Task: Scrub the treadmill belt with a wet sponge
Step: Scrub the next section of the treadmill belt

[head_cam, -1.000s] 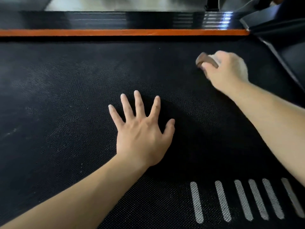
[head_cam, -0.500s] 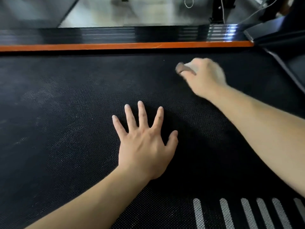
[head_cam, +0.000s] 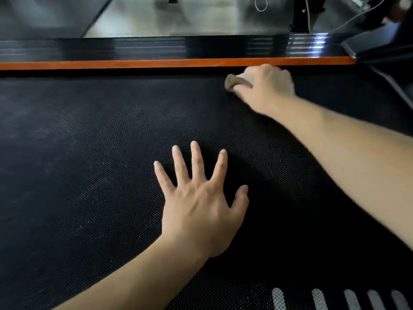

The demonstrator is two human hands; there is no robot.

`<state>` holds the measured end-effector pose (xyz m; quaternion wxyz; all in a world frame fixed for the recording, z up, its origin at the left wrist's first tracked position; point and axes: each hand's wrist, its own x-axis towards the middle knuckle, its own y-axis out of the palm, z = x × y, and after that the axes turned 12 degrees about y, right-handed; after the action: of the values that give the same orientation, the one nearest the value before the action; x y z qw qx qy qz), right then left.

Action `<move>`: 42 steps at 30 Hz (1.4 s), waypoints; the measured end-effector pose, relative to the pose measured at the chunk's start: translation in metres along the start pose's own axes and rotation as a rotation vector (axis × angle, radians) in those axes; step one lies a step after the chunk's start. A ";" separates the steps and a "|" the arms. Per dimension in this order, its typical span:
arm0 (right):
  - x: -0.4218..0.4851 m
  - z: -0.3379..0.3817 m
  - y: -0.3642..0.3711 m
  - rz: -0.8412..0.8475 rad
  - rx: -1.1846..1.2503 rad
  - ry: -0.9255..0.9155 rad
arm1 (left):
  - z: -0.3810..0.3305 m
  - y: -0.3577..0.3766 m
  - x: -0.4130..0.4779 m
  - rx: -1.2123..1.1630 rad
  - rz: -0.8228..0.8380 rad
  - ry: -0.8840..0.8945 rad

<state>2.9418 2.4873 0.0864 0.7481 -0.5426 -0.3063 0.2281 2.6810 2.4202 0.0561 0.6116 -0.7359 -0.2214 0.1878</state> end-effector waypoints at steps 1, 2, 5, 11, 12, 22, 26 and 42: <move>0.011 -0.018 -0.006 -0.020 -0.032 0.093 | 0.001 0.001 0.000 0.000 -0.003 0.004; 0.019 -0.041 -0.012 -0.038 -0.035 0.207 | 0.001 0.001 -0.001 0.001 -0.006 0.005; 0.024 -0.107 -0.024 -0.111 -0.005 0.431 | 0.001 0.002 -0.001 0.001 -0.031 0.005; -0.004 -0.094 -0.026 -0.043 0.061 0.337 | 0.001 0.001 -0.002 -0.001 -0.005 0.001; -0.015 -0.090 -0.026 0.006 0.085 0.245 | 0.001 0.001 -0.002 -0.002 -0.009 -0.003; -0.030 -0.089 -0.026 0.002 0.094 0.205 | 0.001 0.000 -0.001 0.009 0.007 -0.016; -0.038 -0.104 -0.041 0.079 0.074 0.137 | 0.001 0.000 0.000 0.015 0.009 -0.018; -0.101 -0.085 -0.037 -0.080 0.068 0.139 | 0.001 0.001 0.000 0.012 0.015 -0.025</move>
<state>2.9304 2.3506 0.0808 0.7940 -0.5190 -0.2670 0.1702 2.6805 2.4209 0.0553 0.6117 -0.7315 -0.2225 0.2031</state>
